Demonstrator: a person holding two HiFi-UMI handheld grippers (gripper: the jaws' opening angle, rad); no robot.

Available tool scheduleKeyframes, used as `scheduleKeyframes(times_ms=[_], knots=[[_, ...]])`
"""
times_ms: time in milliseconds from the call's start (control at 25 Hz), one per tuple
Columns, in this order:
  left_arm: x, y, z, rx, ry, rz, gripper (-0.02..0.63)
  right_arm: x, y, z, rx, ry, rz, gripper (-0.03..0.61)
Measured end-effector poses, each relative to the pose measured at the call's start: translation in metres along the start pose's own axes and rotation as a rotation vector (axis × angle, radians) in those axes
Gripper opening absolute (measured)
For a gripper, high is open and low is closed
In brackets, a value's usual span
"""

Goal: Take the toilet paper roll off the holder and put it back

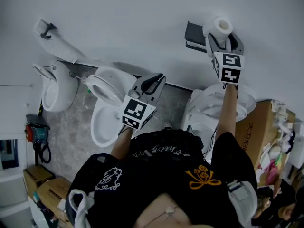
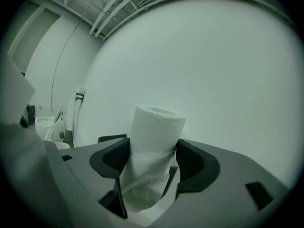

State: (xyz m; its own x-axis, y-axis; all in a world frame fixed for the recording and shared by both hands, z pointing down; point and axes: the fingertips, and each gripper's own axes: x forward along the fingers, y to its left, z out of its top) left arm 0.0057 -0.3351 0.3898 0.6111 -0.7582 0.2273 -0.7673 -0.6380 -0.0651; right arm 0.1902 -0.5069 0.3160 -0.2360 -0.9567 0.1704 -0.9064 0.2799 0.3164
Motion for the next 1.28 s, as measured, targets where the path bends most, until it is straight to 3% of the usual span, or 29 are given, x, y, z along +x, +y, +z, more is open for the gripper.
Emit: scheduleKeyframes(times_ms=[160, 320, 600, 1280], knots=[[0.006, -0.003, -0.001, 0.005, 0.005, -0.015, 0.04, 0.004, -0.001, -0.013, 0.013, 0.024, -0.013, 0.318], [0.008, -0.005, -0.003, 0.006, 0.01, -0.011, 0.04, 0.006, -0.006, -0.017, 0.09, -0.009, -0.016, 0.318], [0.004, 0.0, -0.006, -0.006, 0.006, 0.009, 0.04, 0.008, -0.003, -0.015, 0.117, -0.061, -0.024, 0.318], [-0.002, -0.019, -0.012, -0.022, 0.002, -0.037, 0.04, -0.051, 0.02, -0.027, 0.184, -0.077, 0.007, 0.342]])
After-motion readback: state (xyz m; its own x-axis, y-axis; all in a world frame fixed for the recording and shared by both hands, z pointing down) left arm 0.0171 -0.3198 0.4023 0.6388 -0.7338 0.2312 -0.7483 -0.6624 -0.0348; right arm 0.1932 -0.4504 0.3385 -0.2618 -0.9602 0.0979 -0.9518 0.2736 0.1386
